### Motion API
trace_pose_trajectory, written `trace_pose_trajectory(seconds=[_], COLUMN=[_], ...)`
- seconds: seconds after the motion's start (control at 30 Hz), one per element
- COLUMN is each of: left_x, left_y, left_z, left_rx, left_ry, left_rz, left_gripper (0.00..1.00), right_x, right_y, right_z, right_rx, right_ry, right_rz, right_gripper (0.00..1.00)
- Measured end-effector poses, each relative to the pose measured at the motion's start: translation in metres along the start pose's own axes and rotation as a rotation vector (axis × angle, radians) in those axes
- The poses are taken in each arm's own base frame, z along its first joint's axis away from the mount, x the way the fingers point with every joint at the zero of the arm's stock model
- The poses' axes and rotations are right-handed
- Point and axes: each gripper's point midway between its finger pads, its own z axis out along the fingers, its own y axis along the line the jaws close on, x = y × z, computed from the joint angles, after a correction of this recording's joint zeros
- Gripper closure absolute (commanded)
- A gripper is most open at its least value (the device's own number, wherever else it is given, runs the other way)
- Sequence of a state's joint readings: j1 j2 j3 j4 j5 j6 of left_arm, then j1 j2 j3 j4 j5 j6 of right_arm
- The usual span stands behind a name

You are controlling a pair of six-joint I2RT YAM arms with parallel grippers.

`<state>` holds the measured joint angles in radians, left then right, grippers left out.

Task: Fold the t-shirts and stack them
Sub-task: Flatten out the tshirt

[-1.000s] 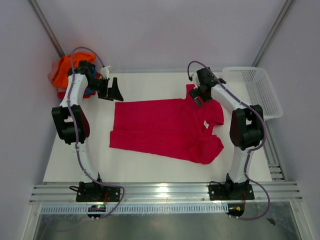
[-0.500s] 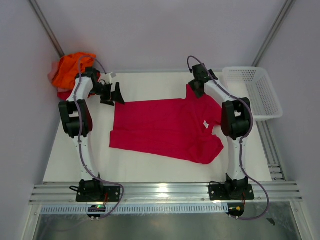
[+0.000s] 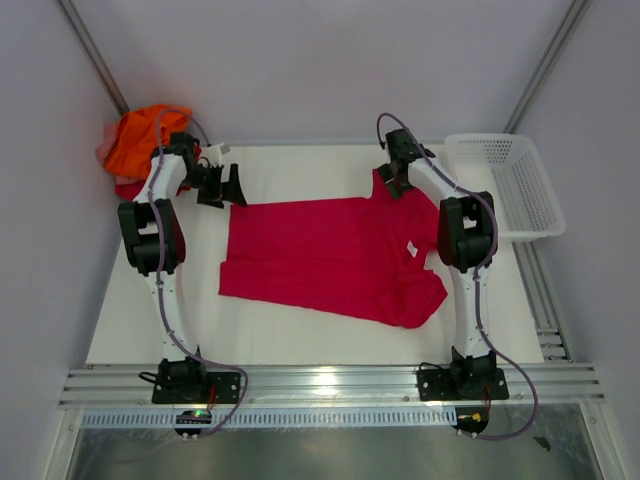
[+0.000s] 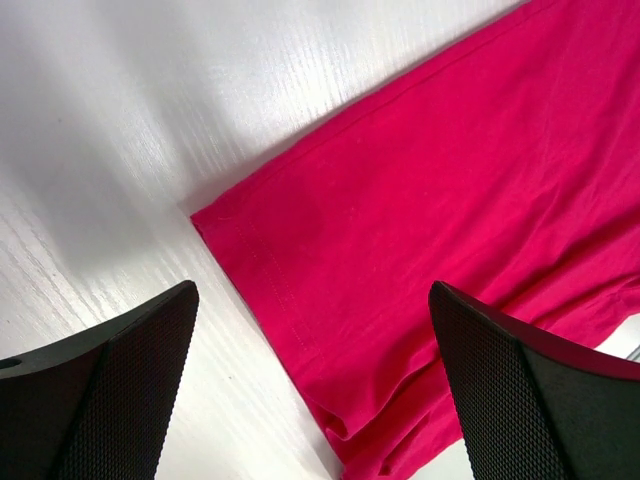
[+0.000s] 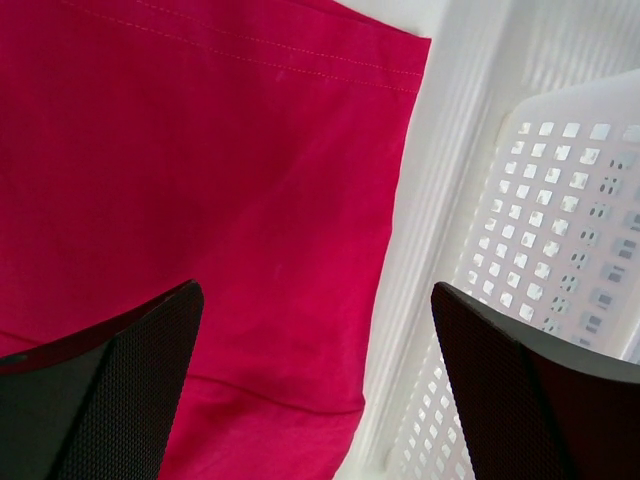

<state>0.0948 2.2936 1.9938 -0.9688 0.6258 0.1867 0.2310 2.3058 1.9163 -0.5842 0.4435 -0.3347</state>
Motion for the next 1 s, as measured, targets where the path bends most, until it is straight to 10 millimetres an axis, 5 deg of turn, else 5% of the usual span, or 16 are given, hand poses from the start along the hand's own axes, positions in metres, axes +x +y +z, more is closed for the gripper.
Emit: trace_pose_trajectory(seconds=[0.6,0.63,0.73,0.83,1.0], left_x=[-0.002,-0.004,-0.006,-0.002,-0.002], left_y=[0.014,0.013,0.011,0.011,0.012], left_z=[0.027,0.029,0.031,0.036,0.044], left_rx=[0.043,0.052,0.074,0.100,0.125], left_ry=[-0.001,-0.004,-0.010,-0.002,0.005], left_rz=[-0.008,-0.008,-0.012,-0.019,-0.031], left_gripper=[0.03,0.06,0.39,0.62,0.83], right_x=[0.012,0.013,0.012,0.011,0.010], right_y=[0.012,0.012,0.013,0.015,0.015], right_z=[0.010,0.010,0.010,0.011,0.015], right_rx=[-0.098,-0.102,-0.118,-0.146,-0.165], right_ry=[0.063,0.066,0.076,0.084,0.100], right_rz=[-0.004,-0.002,-0.002,0.001,0.002], right_gripper=[0.01,0.01,0.01,0.01,0.01])
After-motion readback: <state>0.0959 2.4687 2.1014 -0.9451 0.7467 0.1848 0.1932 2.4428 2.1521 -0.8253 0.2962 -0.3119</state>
